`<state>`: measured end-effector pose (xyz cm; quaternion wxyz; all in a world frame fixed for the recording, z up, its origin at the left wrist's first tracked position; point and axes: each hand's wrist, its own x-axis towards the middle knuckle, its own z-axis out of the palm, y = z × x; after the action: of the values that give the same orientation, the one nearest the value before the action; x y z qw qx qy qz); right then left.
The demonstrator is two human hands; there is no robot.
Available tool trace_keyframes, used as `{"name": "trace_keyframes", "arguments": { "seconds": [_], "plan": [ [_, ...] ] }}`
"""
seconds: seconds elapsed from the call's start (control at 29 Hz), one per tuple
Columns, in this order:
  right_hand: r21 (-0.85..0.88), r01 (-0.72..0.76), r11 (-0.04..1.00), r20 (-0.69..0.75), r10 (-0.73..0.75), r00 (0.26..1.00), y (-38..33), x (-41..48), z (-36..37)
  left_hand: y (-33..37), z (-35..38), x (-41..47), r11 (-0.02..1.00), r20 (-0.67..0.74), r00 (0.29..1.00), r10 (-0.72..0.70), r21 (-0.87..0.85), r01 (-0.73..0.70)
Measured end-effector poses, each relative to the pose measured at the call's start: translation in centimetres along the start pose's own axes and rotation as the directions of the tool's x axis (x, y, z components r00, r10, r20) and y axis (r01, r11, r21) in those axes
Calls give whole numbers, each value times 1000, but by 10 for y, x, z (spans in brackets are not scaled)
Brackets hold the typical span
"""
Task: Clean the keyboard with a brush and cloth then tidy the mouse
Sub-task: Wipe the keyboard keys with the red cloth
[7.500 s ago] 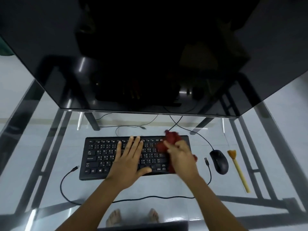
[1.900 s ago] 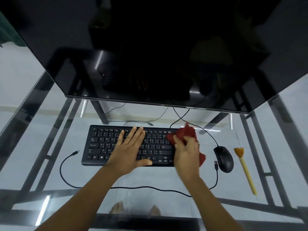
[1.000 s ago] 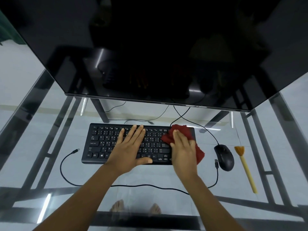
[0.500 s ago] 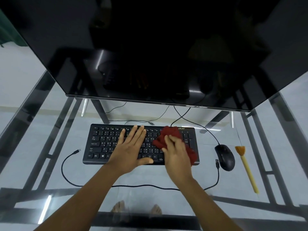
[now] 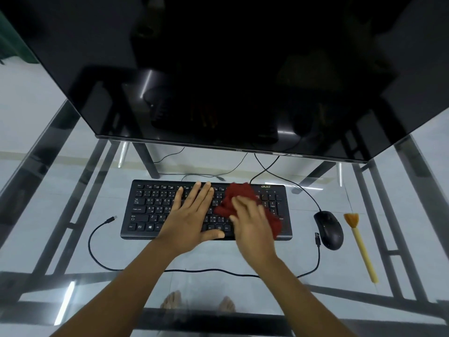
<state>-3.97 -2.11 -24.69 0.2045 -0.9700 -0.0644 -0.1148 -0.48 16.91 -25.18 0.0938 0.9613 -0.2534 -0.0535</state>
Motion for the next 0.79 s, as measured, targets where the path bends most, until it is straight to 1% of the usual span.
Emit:
{"name": "trace_keyframes", "arguments": {
  "seconds": [0.03,0.07,0.1,0.14,0.17,0.24,0.28,0.31,0.38,0.41,0.48,0.52,0.55,0.59,0.62,0.66,0.69,0.72,0.76,0.79],
  "plan": [
    [-19,73,997,21,-73,997,0,-2,1,0,0,0,1000,3,1000,2,0,-2],
    [-39,108,993,23,-107,994,7,1,-1,0,0,0,1000,8,1000,1,0,-1],
    [-57,93,994,3,-93,996,16,6,-5,0,-1,-1,1000,13,1000,-3,1,3],
    [-67,27,997,-30,-29,999,27,12,-9,-1,-2,-1,1000,18,1000,-5,1,5],
    [-59,-73,996,-63,70,996,38,18,-13,-1,-2,-1,1000,20,1000,-7,-4,7],
    [-2,-255,967,-95,254,963,51,27,-19,0,-3,-1,1000,21,1000,-10,-18,10],
    [6,-285,958,-108,284,953,51,28,-19,0,-3,-1,1000,22,1000,-11,-20,12],
    [-3,-272,962,-122,270,955,46,28,-17,1,-3,0,1000,20,1000,-13,-21,13],
    [-13,-187,982,-120,184,976,24,20,-10,1,-3,0,1000,5,1000,-14,-20,14],
    [-8,-130,991,-105,128,986,12,15,-5,1,-2,0,1000,-1,1000,-12,-16,12],
    [-14,34,999,-42,-34,999,-2,3,6,0,-1,0,1000,-4,1000,-6,-16,6],
    [-31,109,994,3,-109,994,0,1,8,0,-1,0,1000,-1,1000,-3,-19,3],
    [-49,151,987,35,-149,988,8,5,8,0,-1,0,1000,4,1000,-4,-23,4],
    [-70,140,988,41,-138,990,19,11,5,0,-2,0,1000,10,1000,-7,-23,7],
    [-83,73,994,27,-71,997,31,19,0,1,-3,1,1000,14,1000,-10,-20,11],
    [-75,-43,996,-5,42,999,41,27,-5,1,-4,1,1000,20,1000,-12,-13,12],
    [-39,-166,985,-46,164,985,49,33,-10,1,-4,1,1000,24,1000,-12,-6,12],
    [-2,-256,967,-77,255,964,51,37,-14,1,-4,0,1000,24,1000,-13,-3,13],
    [8,-290,957,-98,289,952,47,38,-16,1,-4,0,1000,20,1000,-15,-8,15],
    [-2,-279,960,-104,277,955,38,37,-14,1,-4,0,1000,17,1000,-17,-16,17]
  ]
}}
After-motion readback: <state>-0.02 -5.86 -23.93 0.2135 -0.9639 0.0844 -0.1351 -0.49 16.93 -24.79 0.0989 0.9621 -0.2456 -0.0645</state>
